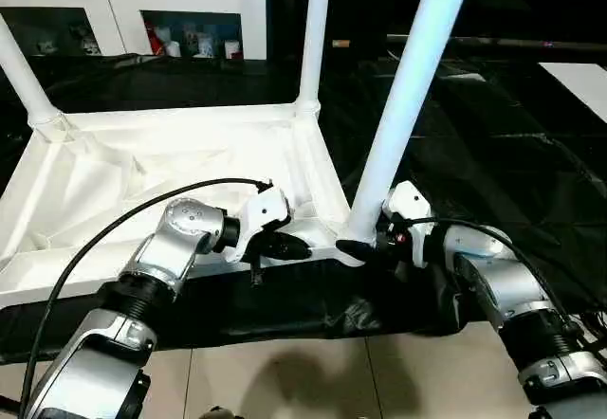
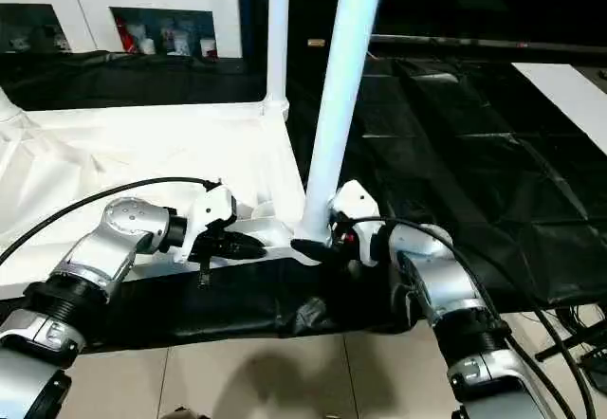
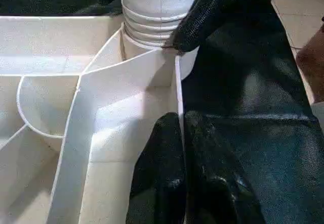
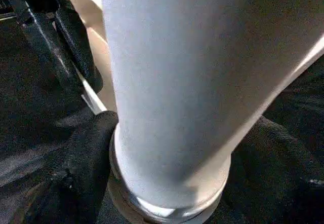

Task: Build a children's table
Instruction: Rotate leg to tighten

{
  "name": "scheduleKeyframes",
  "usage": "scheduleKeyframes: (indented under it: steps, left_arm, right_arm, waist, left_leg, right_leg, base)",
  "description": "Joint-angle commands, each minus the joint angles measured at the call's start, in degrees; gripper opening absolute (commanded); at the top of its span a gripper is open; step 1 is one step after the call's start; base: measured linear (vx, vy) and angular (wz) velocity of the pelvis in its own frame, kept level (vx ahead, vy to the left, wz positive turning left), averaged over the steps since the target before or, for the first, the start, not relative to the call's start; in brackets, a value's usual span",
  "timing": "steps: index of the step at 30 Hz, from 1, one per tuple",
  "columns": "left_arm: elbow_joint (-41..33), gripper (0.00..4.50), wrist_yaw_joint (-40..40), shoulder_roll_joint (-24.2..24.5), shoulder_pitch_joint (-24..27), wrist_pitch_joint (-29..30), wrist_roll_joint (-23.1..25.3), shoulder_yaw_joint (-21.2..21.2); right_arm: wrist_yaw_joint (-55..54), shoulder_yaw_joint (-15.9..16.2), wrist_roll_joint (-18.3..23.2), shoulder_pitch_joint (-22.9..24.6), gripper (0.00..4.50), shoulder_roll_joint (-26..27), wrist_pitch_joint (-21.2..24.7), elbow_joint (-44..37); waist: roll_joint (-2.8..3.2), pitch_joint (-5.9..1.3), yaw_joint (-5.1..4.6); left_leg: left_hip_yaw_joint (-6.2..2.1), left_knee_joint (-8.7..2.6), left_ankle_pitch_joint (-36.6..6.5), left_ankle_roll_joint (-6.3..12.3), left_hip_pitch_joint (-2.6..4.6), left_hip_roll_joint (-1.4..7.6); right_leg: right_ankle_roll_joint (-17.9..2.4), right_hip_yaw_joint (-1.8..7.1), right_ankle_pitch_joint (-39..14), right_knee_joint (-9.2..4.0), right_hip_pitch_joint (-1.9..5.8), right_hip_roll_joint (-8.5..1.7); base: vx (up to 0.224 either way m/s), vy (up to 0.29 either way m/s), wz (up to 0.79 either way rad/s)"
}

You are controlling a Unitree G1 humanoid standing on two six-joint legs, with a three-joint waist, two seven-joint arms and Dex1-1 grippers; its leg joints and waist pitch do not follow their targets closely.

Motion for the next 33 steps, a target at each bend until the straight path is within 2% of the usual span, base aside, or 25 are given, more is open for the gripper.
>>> scheduleKeyframes:
  steps: [1,4,6,10,14,16,18,21,22,23,24,26,28,30,32,33]
  left_arm:
    - [0.5,0.00,-1.7,-0.6,0.9,-0.1,-0.5,-1.5]
    - [0.3,0.00,-1.7,-0.3,0.9,0.2,-0.4,-1.2]
    - [0.2,0.00,-1.8,-0.1,1.0,0.3,-0.4,-1.3]
    - [0.4,0.00,-1.9,0.4,0.9,0.4,-0.3,-1.4]
    - [1.3,0.00,0.3,-0.3,0.6,0.8,0.2,-1.1]
    - [2.6,0.00,3.8,-1.7,0.0,0.8,0.9,-0.7]
    - [4.3,0.00,7.8,-3.5,-0.8,0.7,1.5,-0.3]
    - [6.8,0.00,13.2,-6.7,-2.2,1.2,2.6,-0.2]
    - [8.2,0.00,16.2,-8.7,-3.2,1.7,3.5,-0.5]
    - [9.2,0.00,18.1,-10.0,-3.9,2.1,4.0,-0.8]
    - [10.6,0.00,20.7,-11.9,-5.0,2.7,4.5,-0.9]
    - [11.5,0.00,22.7,-13.0,-5.7,3.2,4.7,-0.8]
    - [12.9,0.00,25.4,-14.7,-6.8,3.4,5.1,-0.8]
    - [13.9,0.00,25.7,-15.1,-7.5,2.3,5.8,-1.2]
    - [13.9,0.00,25.2,-14.7,-7.4,1.7,5.8,-1.1]
    - [13.8,0.00,24.3,-14.1,-7.3,1.0,5.8,-1.0]
  right_arm:
    - [0.2,-0.6,0.2,-1.1,3.46,-0.1,0.0,0.4]
    - [0.8,-0.9,0.7,-1.4,3.39,0.4,-0.1,1.2]
    - [1.2,-0.8,0.8,-1.5,3.07,0.5,-0.2,1.6]
    - [1.9,-0.8,1.0,-1.7,2.81,0.3,-0.3,2.4]
    - [-1.0,-2.0,0.9,-1.6,2.74,1.2,0.3,3.5]
    - [-6.3,-3.3,0.2,-2.1,2.74,2.7,0.3,5.4]
    - [-12.0,-4.9,0.1,-2.5,2.73,4.7,0.9,7.3]
    - [-19.6,-6.8,0.2,-2.9,2.73,8.2,1.4,9.4]
    - [-25.2,-7.6,-0.2,-3.8,2.73,10.5,1.4,10.8]
    - [-29.0,-8.1,-0.6,-4.4,2.73,12.1,1.4,11.9]
    - [-32.0,-8.3,-0.8,-5.3,2.72,14.5,1.2,13.0]
    - [-33.6,-8.1,-1.3,-5.9,2.72,15.8,1.2,13.4]
    - [-35.9,-7.5,-2.0,-7.0,2.72,18.2,1.1,14.2]
    - [-34.3,-5.3,-3.5,-7.5,2.72,19.4,-1.0,14.0]
    - [-32.5,-4.9,-3.4,-7.4,2.72,19.3,-1.8,13.6]
    - [-30.7,-5.3,-2.5,-7.2,3.28,19.0,-2.3,13.0]
  waist:
    - [-0.12,-3.79,0.12]
    - [-0.16,-3.80,0.15]
    - [-0.20,-3.78,0.14]
    - [-0.13,-3.81,0.09]
    - [-0.21,-3.80,0.13]
    - [-0.23,-3.69,-0.01]
    - [-0.26,-3.55,-0.38]
    - [-0.24,-3.55,-0.42]
    - [-0.21,-3.57,-0.38]
    - [0.09,-3.54,-0.52]
    - [-0.04,-3.64,-0.69]
    - [-0.05,-3.51,-0.60]
    - [0.18,-3.57,-0.64]
    - [-0.06,-3.57,-0.55]
    - [-0.04,-3.62,-0.48]
    - [0.00,-3.62,-0.47]
  left_leg:
    - [-0.83,-3.45,-5.2,4.25,0.78,2.44]
    - [-0.83,-3.44,-5.2,4.40,0.77,2.43]
    - [-0.81,-3.46,-5.4,4.33,0.78,2.45]
    - [-0.81,-3.43,-5.3,4.24,0.73,2.44]
    - [-0.77,-3.41,-5.2,4.42,0.82,2.45]
    - [-0.74,-3.48,-5.4,4.13,0.77,2.46]
    - [-0.86,-3.74,-7.9,2.09,0.89,2.39]
    - [-0.87,-3.78,-7.9,1.20,1.05,2.43]
    - [-0.80,-3.75,-7.8,1.21,1.10,2.40]
    - [-0.89,-3.87,-7.8,0.68,1.17,2.40]
    - [-0.86,-3.85,-8.3,0.18,1.11,2.20]
    - [-0.87,-3.88,-8.7,0.20,1.11,2.28]
    - [-0.86,-3.87,-8.7,0.17,1.12,2.18]
    - [-0.89,-3.87,-8.7,0.70,0.94,2.18]
    - [-0.91,-3.86,-8.4,1.02,0.90,2.22]
    - [-0.89,-3.86,-8.3,1.35,0.93,2.24]
  right_leg:
    - [-16.4,2.60,4.5,-3.60,2.75,-4.48]
    - [-16.4,2.56,4.4,-3.57,2.74,-4.49]
    - [-16.4,2.57,4.1,-3.63,2.73,-4.53]
    - [-16.6,2.56,4.1,-3.58,2.79,-4.52]
    - [-16.6,2.57,4.2,-3.58,2.72,-4.52]
    - [-16.6,2.60,3.5,-3.68,2.61,-4.54]
    - [-15.6,2.58,-2.0,-4.23,2.55,-4.58]
    - [-14.9,2.67,-3.3,-4.42,2.44,-4.63]
    - [-14.7,2.71,-3.2,-4.43,2.36,-4.61]
    - [-14.6,2.68,-3.4,-4.47,2.27,-4.59]
    - [-14.2,2.70,-4.4,-4.56,2.32,-4.59]
    - [-13.9,2.73,-4.9,-4.77,2.31,-4.66]
    - [-13.7,2.77,-4.6,-4.75,2.19,-4.55]
    - [-13.4,2.75,-4.1,-4.81,2.36,-4.57]
    - [-13.4,2.75,-3.2,-4.71,2.40,-4.63]
    - [-13.5,2.73,-2.6,-4.68,2.38,-4.61]
  base:
    - [0.000,0.000,0.00]
    - [0.000,0.000,0.00]
    - [0.000,0.000,0.00]
    - [0.000,0.000,0.00]
    - [0.000,0.000,0.00]
    - [0.000,0.000,0.00]
    - [0.000,0.000,0.00]
    - [0.000,0.000,0.00]
    - [0.000,0.000,0.00]
    - [0.000,0.000,0.00]
    - [0.000,0.000,0.00]
    - [0.000,0.000,0.00]
    - [0.000,0.000,0.00]
    - [0.000,0.000,0.00]
    - [0.000,0.000,0.00]
    - [0.000,0.000,0.00]
